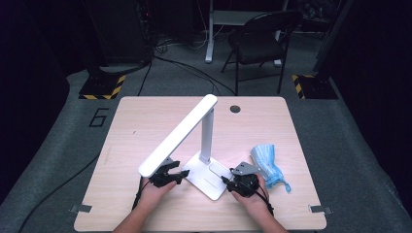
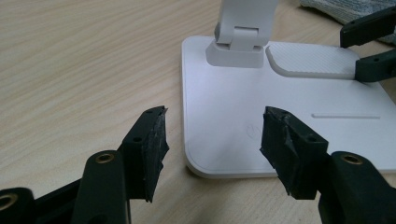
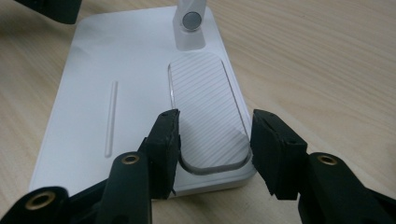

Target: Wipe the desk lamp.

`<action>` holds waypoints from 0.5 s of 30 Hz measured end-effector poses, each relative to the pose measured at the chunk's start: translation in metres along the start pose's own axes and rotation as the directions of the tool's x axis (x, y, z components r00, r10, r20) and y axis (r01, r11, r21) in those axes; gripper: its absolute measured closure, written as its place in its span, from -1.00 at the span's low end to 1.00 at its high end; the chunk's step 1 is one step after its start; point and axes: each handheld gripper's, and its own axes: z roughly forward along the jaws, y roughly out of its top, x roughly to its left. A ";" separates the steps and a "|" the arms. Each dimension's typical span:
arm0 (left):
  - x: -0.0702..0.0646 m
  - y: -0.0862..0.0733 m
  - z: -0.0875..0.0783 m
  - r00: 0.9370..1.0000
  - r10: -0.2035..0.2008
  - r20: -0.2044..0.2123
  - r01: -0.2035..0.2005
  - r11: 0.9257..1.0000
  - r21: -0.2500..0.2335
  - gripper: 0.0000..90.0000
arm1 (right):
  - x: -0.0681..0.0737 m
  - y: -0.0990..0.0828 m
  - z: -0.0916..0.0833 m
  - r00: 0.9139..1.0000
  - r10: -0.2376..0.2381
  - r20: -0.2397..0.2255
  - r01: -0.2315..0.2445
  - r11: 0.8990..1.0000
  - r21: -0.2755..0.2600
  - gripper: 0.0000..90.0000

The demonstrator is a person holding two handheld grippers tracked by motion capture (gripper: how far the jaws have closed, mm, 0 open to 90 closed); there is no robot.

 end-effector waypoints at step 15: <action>-0.003 0.000 0.003 0.999 0.026 0.019 -0.027 0.999 0.020 -0.10 | -0.021 0.016 0.018 0.997 0.082 0.015 -0.082 0.997 0.010 0.06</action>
